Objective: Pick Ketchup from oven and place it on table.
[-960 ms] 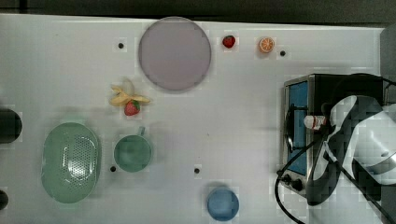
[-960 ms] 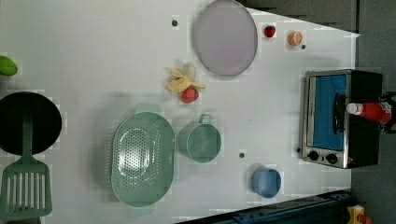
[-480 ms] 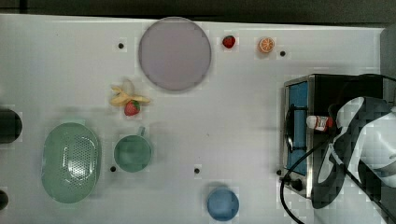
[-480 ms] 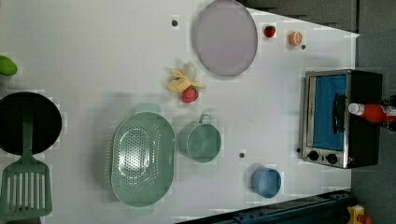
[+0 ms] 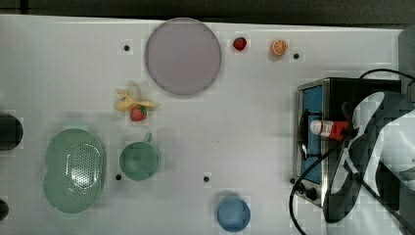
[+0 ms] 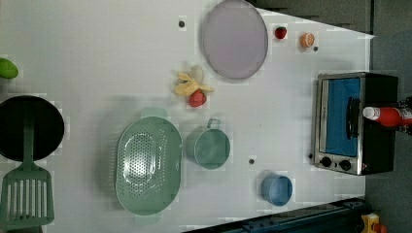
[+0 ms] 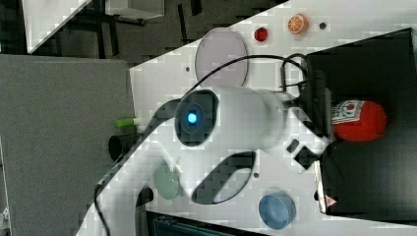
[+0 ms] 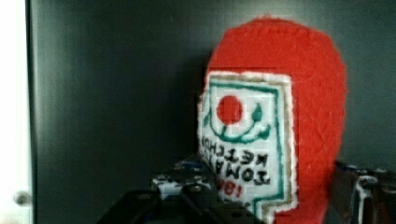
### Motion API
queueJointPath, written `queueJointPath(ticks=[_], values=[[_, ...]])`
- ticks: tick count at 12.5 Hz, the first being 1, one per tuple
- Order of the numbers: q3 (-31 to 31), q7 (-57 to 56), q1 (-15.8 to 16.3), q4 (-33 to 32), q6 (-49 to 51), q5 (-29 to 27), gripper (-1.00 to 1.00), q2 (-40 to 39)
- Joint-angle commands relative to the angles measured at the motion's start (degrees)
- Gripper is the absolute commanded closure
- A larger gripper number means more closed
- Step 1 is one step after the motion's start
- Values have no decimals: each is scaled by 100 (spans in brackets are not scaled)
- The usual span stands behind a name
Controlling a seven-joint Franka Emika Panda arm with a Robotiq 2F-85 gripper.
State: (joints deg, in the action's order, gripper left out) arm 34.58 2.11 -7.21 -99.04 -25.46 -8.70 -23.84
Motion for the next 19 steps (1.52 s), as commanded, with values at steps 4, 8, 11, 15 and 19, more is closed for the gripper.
queueJointPath(ticks=[4,8,11,15,19], values=[[-445,-17,1048,758,861,-74,-27,1176],[-997,-16,1482,756,1194,-62,-27,1511],[-1358,-16,1691,700,1521,-24,-27,1537],[-1681,21,1933,344,1496,244,-27,1538],[-1937,40,2150,-581,872,493,-27,1532]])
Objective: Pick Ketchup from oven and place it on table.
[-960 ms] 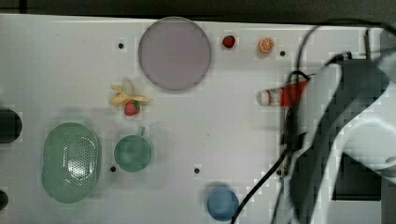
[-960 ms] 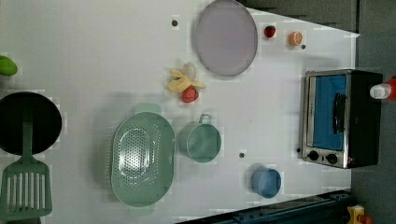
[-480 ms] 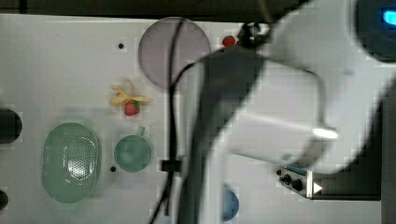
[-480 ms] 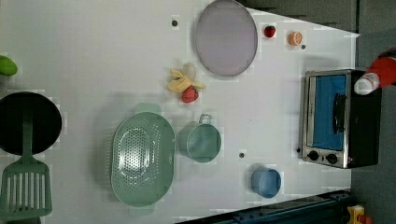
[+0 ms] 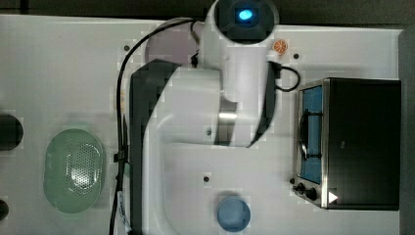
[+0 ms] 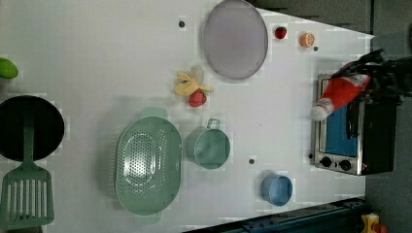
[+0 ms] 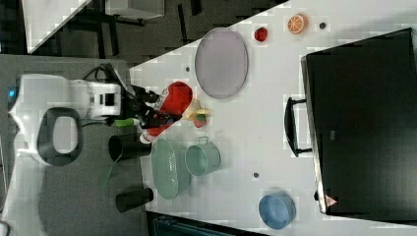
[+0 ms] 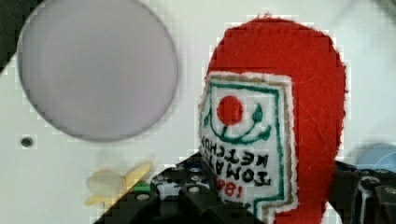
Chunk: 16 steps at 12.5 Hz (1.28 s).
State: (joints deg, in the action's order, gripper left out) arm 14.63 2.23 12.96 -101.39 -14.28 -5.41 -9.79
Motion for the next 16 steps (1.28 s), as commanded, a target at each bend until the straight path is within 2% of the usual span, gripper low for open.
queueJointPath(ticks=[1,7,12,13,16], values=[[54,31,163,-631,-544,164,-27,127],[98,31,125,-2142,-1946,164,-27,-140],[127,34,106,-2423,-2973,131,-27,-976],[126,34,106,-2438,-3037,130,-34,-1111],[120,34,114,-2482,-3456,123,-100,-1275]])
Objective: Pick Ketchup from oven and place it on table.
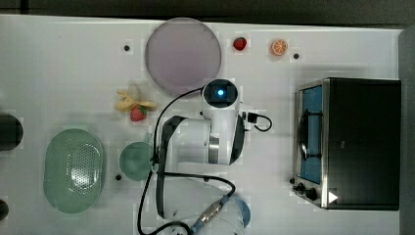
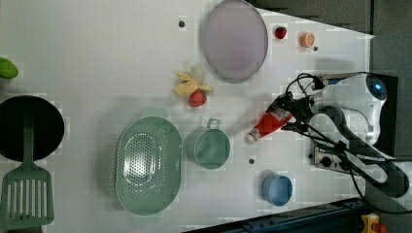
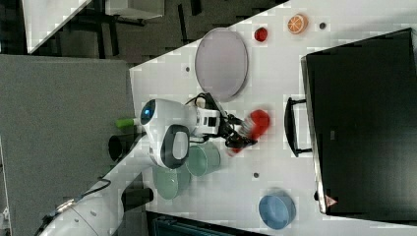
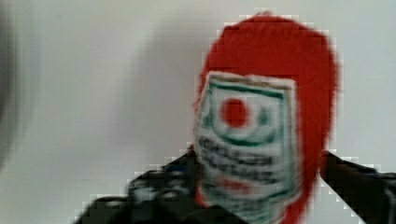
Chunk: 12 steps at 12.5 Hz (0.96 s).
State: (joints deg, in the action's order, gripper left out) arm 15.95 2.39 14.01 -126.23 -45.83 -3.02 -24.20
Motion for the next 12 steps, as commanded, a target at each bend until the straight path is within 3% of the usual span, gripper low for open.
queueJointPath(ticks=[1,5,8,12], values=[[-9,31,15,12,-380,-116,-100,262],[-10,133,36,326,484,-114,-100,1454],[-1,133,29,985,1900,-90,-100,2344],[-71,133,41,2068,3167,128,-100,2955]])
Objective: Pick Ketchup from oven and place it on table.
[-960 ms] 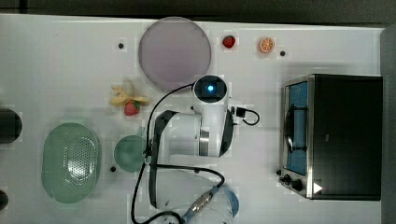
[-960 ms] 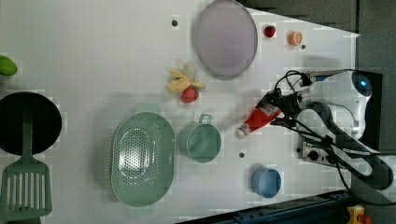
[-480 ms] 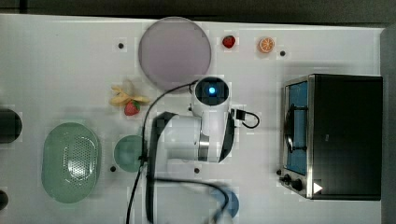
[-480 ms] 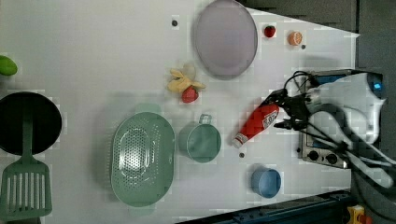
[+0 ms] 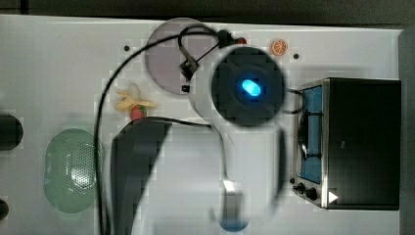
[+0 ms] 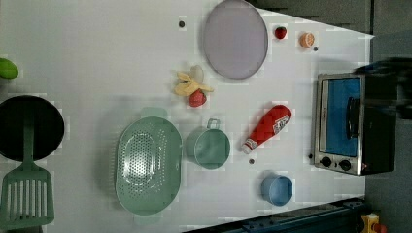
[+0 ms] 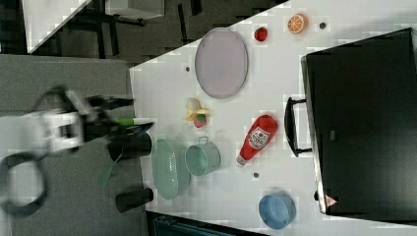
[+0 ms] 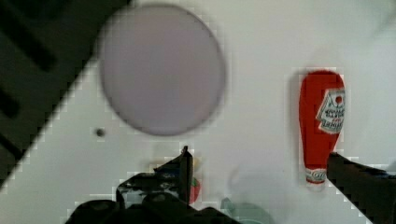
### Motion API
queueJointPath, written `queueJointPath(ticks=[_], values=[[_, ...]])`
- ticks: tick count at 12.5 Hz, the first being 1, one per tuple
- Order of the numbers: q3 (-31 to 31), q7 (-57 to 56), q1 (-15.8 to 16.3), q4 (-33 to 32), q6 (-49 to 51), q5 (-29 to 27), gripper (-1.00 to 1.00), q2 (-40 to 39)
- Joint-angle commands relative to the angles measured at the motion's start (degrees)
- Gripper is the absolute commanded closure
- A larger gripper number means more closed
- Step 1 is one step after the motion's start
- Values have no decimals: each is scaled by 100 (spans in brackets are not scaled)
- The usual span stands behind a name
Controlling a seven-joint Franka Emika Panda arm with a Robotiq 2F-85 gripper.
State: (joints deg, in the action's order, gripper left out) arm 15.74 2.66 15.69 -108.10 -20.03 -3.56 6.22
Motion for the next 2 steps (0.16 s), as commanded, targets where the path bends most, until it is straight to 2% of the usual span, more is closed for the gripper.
queueJointPath(ticks=[1,2], values=[[-82,106,-126,524,939,393,-100,-29],[-101,106,-125,757,1310,616,-100,-5]])
